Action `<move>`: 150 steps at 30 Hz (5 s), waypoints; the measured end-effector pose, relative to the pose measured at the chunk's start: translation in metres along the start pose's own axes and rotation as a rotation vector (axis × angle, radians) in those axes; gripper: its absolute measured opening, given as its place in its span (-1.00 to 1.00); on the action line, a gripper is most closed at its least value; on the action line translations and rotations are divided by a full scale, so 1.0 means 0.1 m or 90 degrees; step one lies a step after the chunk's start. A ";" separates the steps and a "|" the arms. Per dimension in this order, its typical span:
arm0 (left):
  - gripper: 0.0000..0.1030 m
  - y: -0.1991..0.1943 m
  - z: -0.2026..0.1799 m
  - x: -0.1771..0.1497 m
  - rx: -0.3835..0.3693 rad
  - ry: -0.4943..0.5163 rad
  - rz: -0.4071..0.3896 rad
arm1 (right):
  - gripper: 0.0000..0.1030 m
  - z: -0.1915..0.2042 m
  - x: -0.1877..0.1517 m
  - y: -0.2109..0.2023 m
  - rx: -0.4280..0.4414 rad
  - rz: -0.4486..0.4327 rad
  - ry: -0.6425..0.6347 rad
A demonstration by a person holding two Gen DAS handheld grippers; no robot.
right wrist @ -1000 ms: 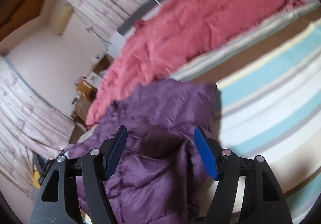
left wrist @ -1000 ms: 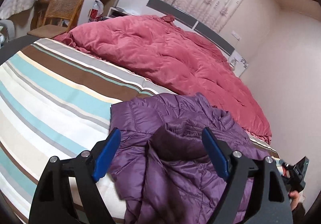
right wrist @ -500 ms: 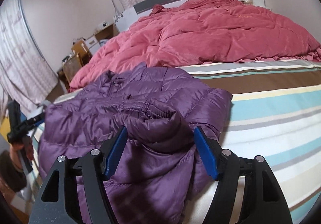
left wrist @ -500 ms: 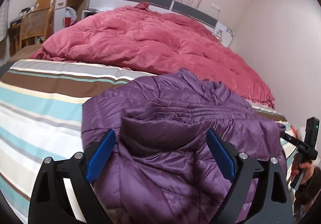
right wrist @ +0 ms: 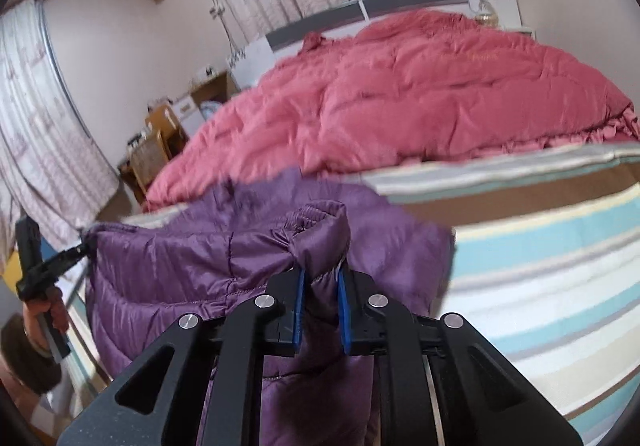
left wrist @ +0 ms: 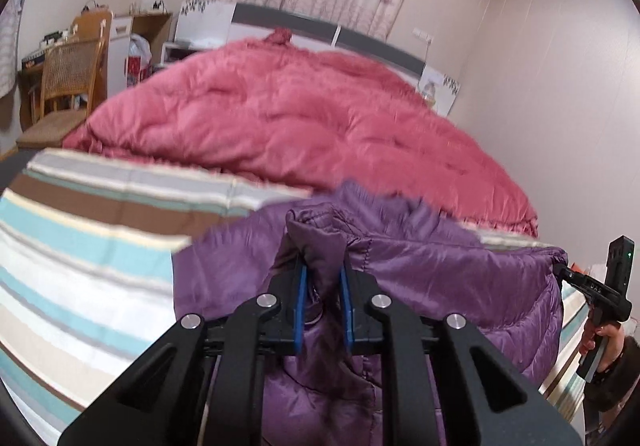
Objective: Fold large clothes
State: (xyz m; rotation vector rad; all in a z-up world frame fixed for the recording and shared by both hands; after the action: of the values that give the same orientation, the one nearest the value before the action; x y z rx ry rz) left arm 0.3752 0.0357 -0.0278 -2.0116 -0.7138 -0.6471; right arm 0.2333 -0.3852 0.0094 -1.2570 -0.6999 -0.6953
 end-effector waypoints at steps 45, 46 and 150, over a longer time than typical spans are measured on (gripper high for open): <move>0.05 1.49 0.29 -0.17 0.230 0.021 0.028 | -0.68 -0.35 0.00 1.70 -0.191 0.107 -0.041; 0.17 1.43 0.31 -0.18 0.233 0.018 0.025 | -0.68 -0.34 0.00 1.68 -0.196 0.104 -0.046; -0.98 0.52 -0.88 -1.82 0.104 0.104 0.113 | -0.99 0.45 -1.20 0.42 -0.071 0.136 -0.050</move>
State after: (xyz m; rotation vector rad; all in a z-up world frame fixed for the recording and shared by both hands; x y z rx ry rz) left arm 0.2695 -0.1065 -0.1378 -1.8232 -0.4689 -0.6190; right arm 0.1899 -0.3241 -0.1025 -1.4447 -0.5855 -0.5170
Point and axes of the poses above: each gripper's, at about its wrist camera, not at the fingertips, and y roughly the way its jaws point, z to its left, x to its top, the point moved 5 cm from there along y, roughly the way its jaws point, and after that the axes turned 14 degrees about -y, right-handed, at the moved point
